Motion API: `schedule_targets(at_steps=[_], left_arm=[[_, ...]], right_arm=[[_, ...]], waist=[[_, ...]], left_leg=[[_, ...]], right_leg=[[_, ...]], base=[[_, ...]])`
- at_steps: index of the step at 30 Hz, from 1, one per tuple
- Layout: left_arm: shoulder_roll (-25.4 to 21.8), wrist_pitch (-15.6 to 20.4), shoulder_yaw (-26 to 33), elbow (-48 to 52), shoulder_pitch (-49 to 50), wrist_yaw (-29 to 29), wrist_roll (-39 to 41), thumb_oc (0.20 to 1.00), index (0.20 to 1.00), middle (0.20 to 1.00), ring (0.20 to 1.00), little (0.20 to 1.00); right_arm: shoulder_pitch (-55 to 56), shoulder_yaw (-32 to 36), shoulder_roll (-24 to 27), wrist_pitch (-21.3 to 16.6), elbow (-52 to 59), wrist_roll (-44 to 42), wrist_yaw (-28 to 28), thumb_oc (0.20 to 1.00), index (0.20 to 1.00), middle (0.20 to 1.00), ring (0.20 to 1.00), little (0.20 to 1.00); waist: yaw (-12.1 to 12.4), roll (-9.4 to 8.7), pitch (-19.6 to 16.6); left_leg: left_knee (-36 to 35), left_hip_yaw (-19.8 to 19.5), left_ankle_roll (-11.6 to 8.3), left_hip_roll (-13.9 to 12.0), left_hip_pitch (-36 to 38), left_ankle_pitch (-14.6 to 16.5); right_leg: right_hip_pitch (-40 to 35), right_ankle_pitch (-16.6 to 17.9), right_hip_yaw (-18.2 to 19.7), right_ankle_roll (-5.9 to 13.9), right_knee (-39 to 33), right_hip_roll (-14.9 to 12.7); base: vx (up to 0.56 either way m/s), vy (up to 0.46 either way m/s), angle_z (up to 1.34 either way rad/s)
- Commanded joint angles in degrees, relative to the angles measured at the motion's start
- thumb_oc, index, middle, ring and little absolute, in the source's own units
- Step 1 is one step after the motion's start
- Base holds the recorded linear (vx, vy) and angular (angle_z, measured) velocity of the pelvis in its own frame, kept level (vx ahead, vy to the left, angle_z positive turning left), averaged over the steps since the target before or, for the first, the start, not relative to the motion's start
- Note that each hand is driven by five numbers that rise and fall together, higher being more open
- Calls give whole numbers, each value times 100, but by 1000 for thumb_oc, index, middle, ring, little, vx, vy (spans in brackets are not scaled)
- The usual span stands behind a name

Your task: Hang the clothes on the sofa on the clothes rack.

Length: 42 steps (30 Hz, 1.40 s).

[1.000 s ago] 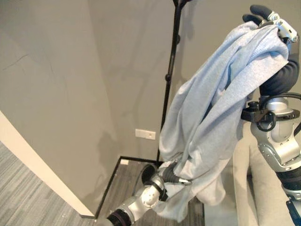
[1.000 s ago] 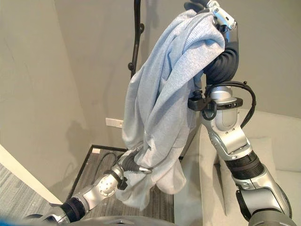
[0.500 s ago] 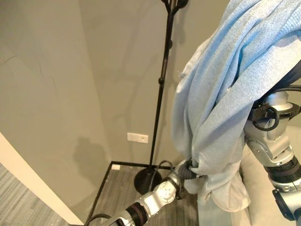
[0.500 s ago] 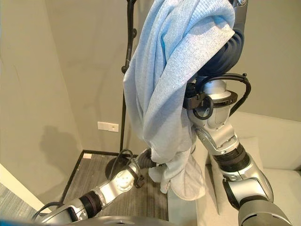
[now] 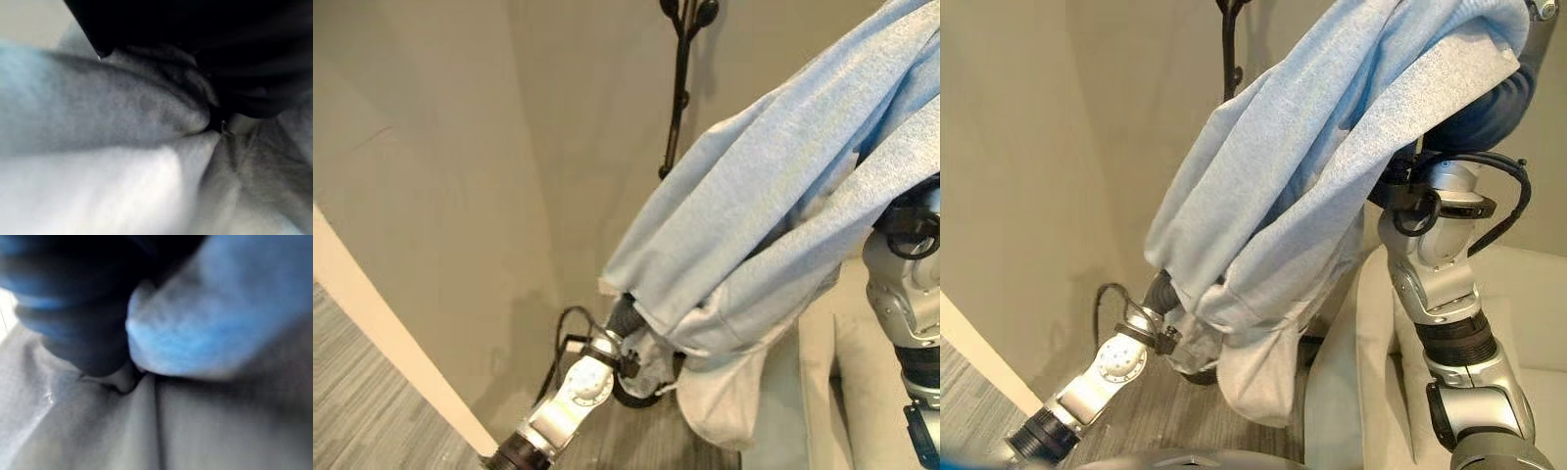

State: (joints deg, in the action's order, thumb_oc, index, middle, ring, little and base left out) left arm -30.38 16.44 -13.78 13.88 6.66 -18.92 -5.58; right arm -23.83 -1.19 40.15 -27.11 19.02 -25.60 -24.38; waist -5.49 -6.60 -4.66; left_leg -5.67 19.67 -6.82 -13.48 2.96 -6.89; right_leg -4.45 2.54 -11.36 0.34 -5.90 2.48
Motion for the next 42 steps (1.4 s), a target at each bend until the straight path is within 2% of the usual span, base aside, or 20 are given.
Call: schedule_targets(at_steps=[1, 2, 3, 5, 7, 10, 13, 15, 16, 18, 19, 20, 25, 28, 31, 34, 36, 39, 41, 42], left_arm=[[-73, 328, 61, -159, -608, -552, -676, 200, 200, 200, 200, 200], [-328, 323, 903, 36, -414, -899, -1336, 200, 200, 200, 200, 200], [-328, 320, 915, 53, -398, -901, -1345, 200, 200, 200, 200, 200], [-414, 303, 1344, -41, -377, -1169, -1652, 200, 200, 200, 200, 200], [-526, 237, 1870, -120, -432, -1481, -2034, 200, 200, 200, 200, 200], [-602, 141, 2047, -109, -444, -1597, -2418, 200, 200, 200, 200, 200], [-655, 83, 2204, 2, -441, -1601, -2811, 200, 200, 200, 200, 200], [-690, -40, 2224, -36, -525, -1682, -3028, 200, 200, 200, 200, 200], [-689, -47, 2209, -49, -545, -1693, -3037, 200, 200, 200, 200, 200], [-656, -248, 2156, -189, -886, -1715, -3057, 200, 200, 200, 200, 200], [-656, -249, 2160, -196, -890, -1718, -3058, 200, 200, 200, 200, 200], [-694, -414, 2109, -411, -1116, -1777, -3048, 200, 200, 200, 200, 200], [-927, -694, 1912, -1164, -1758, -1859, -2972, 200, 200, 200, 200, 200], [-1037, -812, 1670, -1822, -2210, -1905, -2727, 200, 200, 200, 200, 200], [-1068, -894, 1555, -2165, -2466, -1926, -2538, 200, 200, 200, 200, 200], [-1257, -1008, 1399, -2824, -2888, -1965, -2214, 200, 200, 200, 200, 200], [-1382, -1063, 1268, -3371, -3321, -2096, -1817, 200, 200, 200, 200, 200], [-1428, -1086, 1331, -3438, -3393, -2155, -1671, 200, 200, 200, 200, 200], [-1350, -1065, 1336, -3406, -3478, -2215, -1649, 200, 200, 200, 200, 200], [-1279, -1038, 1377, -3334, -3402, -2213, -1631, 200, 200, 200, 200, 200]], right_arm=[[-306, 303, 152, 74, -240, 139, 192, 200, 200, 200, 200, 200], [20, 447, 444, 129, -288, 285, 489, 200, 200, 200, 200, 200], [17, 445, 438, 129, -287, 282, 494, 200, 200, 200, 200, 200], [192, 518, 629, 142, -301, 469, 656, 200, 200, 200, 200, 200], [414, 705, 874, 187, -338, 1072, 707, 200, 200, 200, 200, 200], [602, 893, 920, 250, -358, 1537, 658, 200, 200, 200, 200, 200], [839, 1190, 956, 491, -418, 2475, 354, 200, 200, 200, 200, 200], [881, 1260, 1007, 713, -511, 3129, 107, 200, 200, 200, 200, 200], [875, 1248, 1003, 727, -510, 3171, 74, 200, 200, 200, 200, 200], [618, 999, 971, 1102, -851, 3615, -106, 200, 200, 200, 200, 200], [598, 981, 972, 1100, -864, 3620, -112, 200, 200, 200, 200, 200], [344, 711, 940, 1332, -1092, 3894, -214, 200, 200, 200, 200, 200], [-602, -82, 1015, 1737, -1907, 4315, -350, 200, 200, 200, 200, 200], [-1156, -615, 1006, 1863, -2561, 4182, -348, 200, 200, 200, 200, 200], [-1419, -830, 1004, 1930, -2816, 4139, -343, 200, 200, 200, 200, 200], [-1744, -1110, 904, 2005, -3240, 4038, -285, 200, 200, 200, 200, 200], [-2170, -1365, 870, 2051, -3695, 3915, -377, 200, 200, 200, 200, 200], [-2352, -1444, 785, 2074, -3897, 3784, -366, 200, 200, 200, 200, 200], [-2271, -1318, 814, 2079, -3930, 3782, -424, 200, 200, 200, 200, 200], [-2225, -1259, 857, 2078, -3863, 3797, -413, 200, 200, 200, 200, 200]], waist=[[212, 112, 61], [249, 159, 40], [241, 148, 37], [242, 171, 12], [244, 228, 3], [237, 239, -8], [222, 260, -31], [207, 271, -59], [209, 273, -54], [226, 271, -60], [220, 279, -56], [261, 284, -66], [299, 270, -28], [296, 273, 57], [288, 274, 109], [293, 301, 222], [282, 304, 435], [295, 274, 573], [288, 217, 629], [331, 198, 667]], left_leg=[[76, -209, -165, -439, 287, 569], [98, -237, -192, -443, 320, 615], [85, -237, -185, -432, 306, 577], [88, -248, -196, -426, 324, 586], [111, -274, -209, -421, 368, 643], [93, -298, -198, -391, 369, 614], [84, -324, -188, -387, 370, 630], [92, -342, -183, -389, 389, 681], [93, -346, -182, -388, 387, 682], [85, -353, -161, -378, 399, 659], [96, -356, -168, -386, 413, 697], [107, -363, -164, -392, 437, 698], [112, -368, -182, -421, 474, 681], [119, -389, -202, -433, 446, 639], [123, -412, -212, -444, 417, 625], [146, -471, -207, -434, 377, 616], [296, -551, -158, -395, 264, 643], [604, -624, -62, -286, 129, 819], [1157, -521, -18, -257, -159, 1024], [1475, -593, 37, -103, -286, 1224]], right_leg=[[294, -524, -178, 324, 245, -288], [239, -568, -193, 331, 258, -288], [257, -546, -196, 325, 258, -296], [238, -565, -215, 331, 272, -313], [183, -617, -218, 341, 297, -327], [181, -607, -244, 347, 317, -352], [170, -630, -276, 351, 332, -365], [141, -660, -290, 359, 334, -358], [141, -660, -293, 359, 335, -359], [130, -658, -298, 334, 338, -355], [111, -683, -292, 341, 338, -349], [75, -703, -286, 327, 345, -338], [20, -755, -284, 291, 345, -299], [29, -783, -327, 267, 401, -291], [41, -817, -368, 253, 451, -294], [133, -936, -483, 225, 717, -338], [426, -1087, -577, 207, 1219, -463], [622, -1149, -563, 202, 1549, -599], [635, -1204, -704, 190, 1611, -725], [598, -1217, -726, 193, 1587, -807]], base=[[51, 8, 14], [30, 3, 19], [51, 5, 21], [16, 4, 12], [15, 7, 1], [29, 7, 0], [14, -7, 2], [40, -14, 4], [23, -19, 4], [13, -11, 3], [50, -17, 9], [44, -12, 7], [28, -7, -1], [11, -4, 1], [33, -5, 6], [42, 9, 9], [-30, 42, 20], [0, 39, 9], [23, 10, 20], [28, 23, 33]])
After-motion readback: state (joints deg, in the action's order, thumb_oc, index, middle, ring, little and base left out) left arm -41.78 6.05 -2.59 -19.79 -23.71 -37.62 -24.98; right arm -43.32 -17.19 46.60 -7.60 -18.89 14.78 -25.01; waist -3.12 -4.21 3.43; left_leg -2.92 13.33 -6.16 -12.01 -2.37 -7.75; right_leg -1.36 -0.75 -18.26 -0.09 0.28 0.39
